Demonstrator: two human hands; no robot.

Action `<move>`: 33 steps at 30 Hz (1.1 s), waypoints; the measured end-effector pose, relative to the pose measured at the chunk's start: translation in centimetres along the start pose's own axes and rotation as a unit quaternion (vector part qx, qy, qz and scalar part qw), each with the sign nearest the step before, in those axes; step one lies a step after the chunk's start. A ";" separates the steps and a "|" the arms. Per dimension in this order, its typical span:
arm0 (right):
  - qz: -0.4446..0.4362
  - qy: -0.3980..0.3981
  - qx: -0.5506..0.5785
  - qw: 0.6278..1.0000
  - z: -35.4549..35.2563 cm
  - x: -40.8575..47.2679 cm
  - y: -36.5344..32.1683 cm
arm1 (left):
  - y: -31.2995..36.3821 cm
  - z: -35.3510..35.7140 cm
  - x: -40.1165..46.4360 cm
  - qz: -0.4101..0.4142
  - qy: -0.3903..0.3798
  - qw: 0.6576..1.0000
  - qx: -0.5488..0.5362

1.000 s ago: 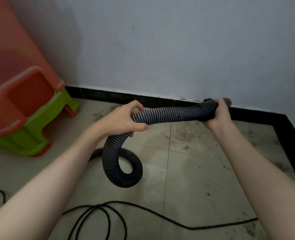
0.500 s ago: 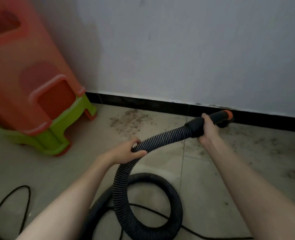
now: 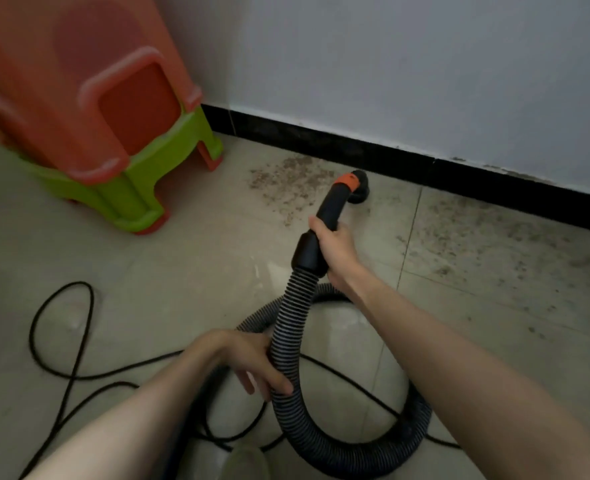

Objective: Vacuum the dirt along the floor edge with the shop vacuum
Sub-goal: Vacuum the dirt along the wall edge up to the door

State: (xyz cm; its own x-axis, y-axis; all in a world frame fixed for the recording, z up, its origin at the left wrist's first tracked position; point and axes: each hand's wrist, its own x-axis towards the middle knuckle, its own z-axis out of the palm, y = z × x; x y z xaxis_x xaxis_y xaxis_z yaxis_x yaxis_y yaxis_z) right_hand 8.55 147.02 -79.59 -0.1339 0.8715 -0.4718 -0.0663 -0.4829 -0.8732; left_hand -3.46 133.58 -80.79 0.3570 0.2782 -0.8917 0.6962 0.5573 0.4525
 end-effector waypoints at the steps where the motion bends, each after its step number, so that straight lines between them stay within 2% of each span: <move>1: 0.007 -0.017 -0.015 1.000 1.4 -0.3 0.6 | -0.7 0.1 -0.3 -0.007 -0.016 1.000 -0.007; 3: 0.013 -0.048 -0.060 0.997 3.6 -0.9 2.0 | -1.9 0.1 -0.8 -0.015 -0.030 0.999 -0.013; 5: -0.003 -0.080 -0.121 0.989 5.0 -1.5 3.6 | -2.6 -0.6 -1.1 -0.015 -0.009 1.000 -0.024; 6: -0.013 -0.101 -0.152 0.983 5.4 -1.9 4.2 | -2.9 -1.3 -1.4 -0.009 0.025 0.999 -0.038; 8: -0.033 -0.139 -0.213 0.967 5.6 -2.5 5.3 | -3.6 -3.2 -2.0 0.018 0.154 0.982 -0.109; 10: -0.058 -0.161 -0.279 0.945 5.2 -2.9 5.9 | -4.1 -5.6 -2.2 0.053 0.313 0.925 -0.209; 11: -0.070 -0.167 -0.308 0.934 5.1 -3.0 6.1 | -4.2 -6.9 -2.1 0.077 0.371 0.885 -0.270; 12: -0.077 -0.173 -0.327 0.926 4.9 -3.1 6.4 | -3.9 -7.9 -1.9 0.103 0.398 0.847 -0.336; 14: -0.081 -0.185 -0.352 0.914 4.7 -3.3 6.8 | -2.8 -9.3 -1.4 0.151 0.372 0.804 -0.439; 17: -0.090 -0.195 -0.378 0.901 4.6 -3.4 7.4 | -1.0 -10.1 0.1 0.161 0.331 0.829 -0.420; 18: -0.088 -0.198 -0.379 0.900 4.6 -3.4 7.5 | -0.7 -10.2 0.9 0.160 0.343 0.824 -0.421; 21: -0.061 -0.223 -0.374 0.898 4.9 -3.1 7.5 | -1.3 -10.5 3.0 0.148 0.404 0.780 -0.455; 24: -0.074 -0.219 -0.394 0.889 4.6 -1.8 7.2 | -3.1 -10.2 3.2 0.144 0.420 0.761 -0.472; 26: -0.145 -0.158 -0.476 0.853 3.4 0.5 6.7 | -4.2 -9.8 3.0 0.156 0.424 0.751 -0.481; 28: -0.191 -0.103 -0.576 0.788 1.8 3.2 6.1 | -5.2 -9.3 2.7 0.163 0.453 0.750 -0.453; 31: -0.176 -0.101 -0.697 0.688 1.0 6.9 5.7 | -6.3 -8.8 2.8 0.178 0.471 0.765 -0.401; 33: -0.143 -0.118 -0.740 0.647 1.5 8.9 5.7 | -6.8 -8.5 3.0 0.180 0.459 0.773 -0.400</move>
State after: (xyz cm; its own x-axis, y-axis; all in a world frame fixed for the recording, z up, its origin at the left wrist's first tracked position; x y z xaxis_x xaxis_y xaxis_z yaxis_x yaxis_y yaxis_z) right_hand 5.55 151.88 -88.59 -0.4835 0.7855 -0.3863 0.8740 0.4574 -0.1640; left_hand -12.48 137.28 -86.56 -0.4088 0.7617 -0.5027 -0.0833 0.5174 0.8517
